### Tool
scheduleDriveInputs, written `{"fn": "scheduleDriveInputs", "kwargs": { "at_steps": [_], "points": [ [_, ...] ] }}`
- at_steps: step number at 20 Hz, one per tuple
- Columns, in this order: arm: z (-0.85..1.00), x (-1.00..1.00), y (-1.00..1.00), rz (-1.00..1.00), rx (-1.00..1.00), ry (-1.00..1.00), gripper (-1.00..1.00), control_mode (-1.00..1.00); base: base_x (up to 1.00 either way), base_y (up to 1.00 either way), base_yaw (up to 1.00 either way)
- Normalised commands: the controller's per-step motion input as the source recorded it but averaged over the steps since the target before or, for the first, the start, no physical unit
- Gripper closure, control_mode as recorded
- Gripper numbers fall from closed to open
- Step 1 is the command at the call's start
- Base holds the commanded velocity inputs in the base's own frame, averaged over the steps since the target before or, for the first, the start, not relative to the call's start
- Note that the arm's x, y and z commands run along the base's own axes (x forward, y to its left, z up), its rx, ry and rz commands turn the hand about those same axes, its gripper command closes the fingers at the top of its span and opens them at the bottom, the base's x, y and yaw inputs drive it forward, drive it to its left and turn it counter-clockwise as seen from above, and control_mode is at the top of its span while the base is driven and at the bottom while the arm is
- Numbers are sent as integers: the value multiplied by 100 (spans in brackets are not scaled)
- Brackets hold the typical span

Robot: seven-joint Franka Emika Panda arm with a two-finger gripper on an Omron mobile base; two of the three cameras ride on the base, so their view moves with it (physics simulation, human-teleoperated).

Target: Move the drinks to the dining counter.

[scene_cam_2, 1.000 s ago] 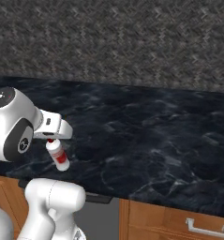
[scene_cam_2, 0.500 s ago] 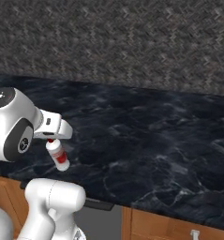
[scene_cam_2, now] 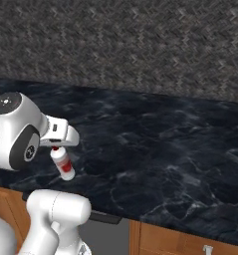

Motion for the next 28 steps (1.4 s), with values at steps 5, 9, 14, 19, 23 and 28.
{"fn": "scheduleDriveInputs", "kwargs": {
  "at_steps": [5,9,14,19,23,28],
  "points": [
    [0,18,-11,1,0,0,100,-100,0,0,0],
    [0,26,-5,0,0,0,100,-100,0,0,0],
    [-2,32,-1,0,0,0,100,-100,0,0,0],
    [-6,30,-2,0,0,0,100,-100,0,0,0],
    [-12,26,-4,0,0,0,100,-100,0,0,0],
    [-19,22,-6,2,0,0,100,-100,0,0,0]
  ]
}}
